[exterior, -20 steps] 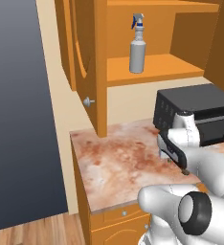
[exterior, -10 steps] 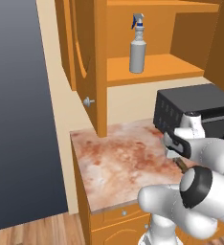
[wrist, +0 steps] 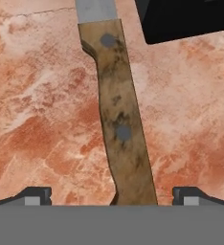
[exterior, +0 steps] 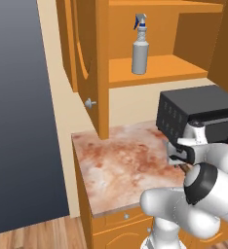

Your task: Move the cutting board and knife to the sink. Then move spray from the cabinet to the counter.

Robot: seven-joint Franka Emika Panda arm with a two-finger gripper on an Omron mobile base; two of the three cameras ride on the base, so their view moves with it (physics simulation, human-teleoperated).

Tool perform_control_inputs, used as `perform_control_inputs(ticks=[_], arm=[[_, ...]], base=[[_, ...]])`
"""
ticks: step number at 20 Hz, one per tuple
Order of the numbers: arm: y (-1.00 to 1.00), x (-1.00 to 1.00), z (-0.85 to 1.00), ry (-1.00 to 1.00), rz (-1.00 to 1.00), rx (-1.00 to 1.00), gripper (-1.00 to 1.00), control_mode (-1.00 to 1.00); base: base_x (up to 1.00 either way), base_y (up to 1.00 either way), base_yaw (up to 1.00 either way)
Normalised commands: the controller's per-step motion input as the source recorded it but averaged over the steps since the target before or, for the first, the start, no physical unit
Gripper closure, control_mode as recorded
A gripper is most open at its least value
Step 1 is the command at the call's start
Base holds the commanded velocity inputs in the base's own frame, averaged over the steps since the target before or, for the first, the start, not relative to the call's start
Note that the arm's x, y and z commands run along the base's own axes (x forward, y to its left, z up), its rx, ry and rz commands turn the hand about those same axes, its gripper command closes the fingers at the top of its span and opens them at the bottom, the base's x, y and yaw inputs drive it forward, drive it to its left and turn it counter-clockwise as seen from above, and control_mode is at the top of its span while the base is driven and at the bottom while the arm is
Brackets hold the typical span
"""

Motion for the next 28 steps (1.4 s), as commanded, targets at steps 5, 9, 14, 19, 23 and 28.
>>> perform_control_inputs(ticks=[5, 9, 14, 19, 23, 28], arm=[[-0.03, 0.21, -0.13, 0.00, 0.00, 0.00, -1.00, -1.00], [-0.07, 0.16, -0.09, 0.00, 0.00, 0.00, -1.00, -1.00], [-0.04, 0.07, -0.09, 0.00, 0.00, 0.00, -1.00, -1.00], [-0.02, 0.03, -0.15, 0.00, 0.00, 0.00, -1.00, -1.00], [0.00, 0.00, -0.21, -0.02, 0.00, 0.00, -1.00, -1.00], [0.00, 0.03, -0.16, -0.02, 0.00, 0.00, -1.00, -1.00]], base=[[0.00, 0.00, 0.00], [0.00, 0.00, 0.00], [0.00, 0.00, 0.00], [0.00, 0.00, 0.00], [0.00, 0.00, 0.00], [0.00, 0.00, 0.00]])
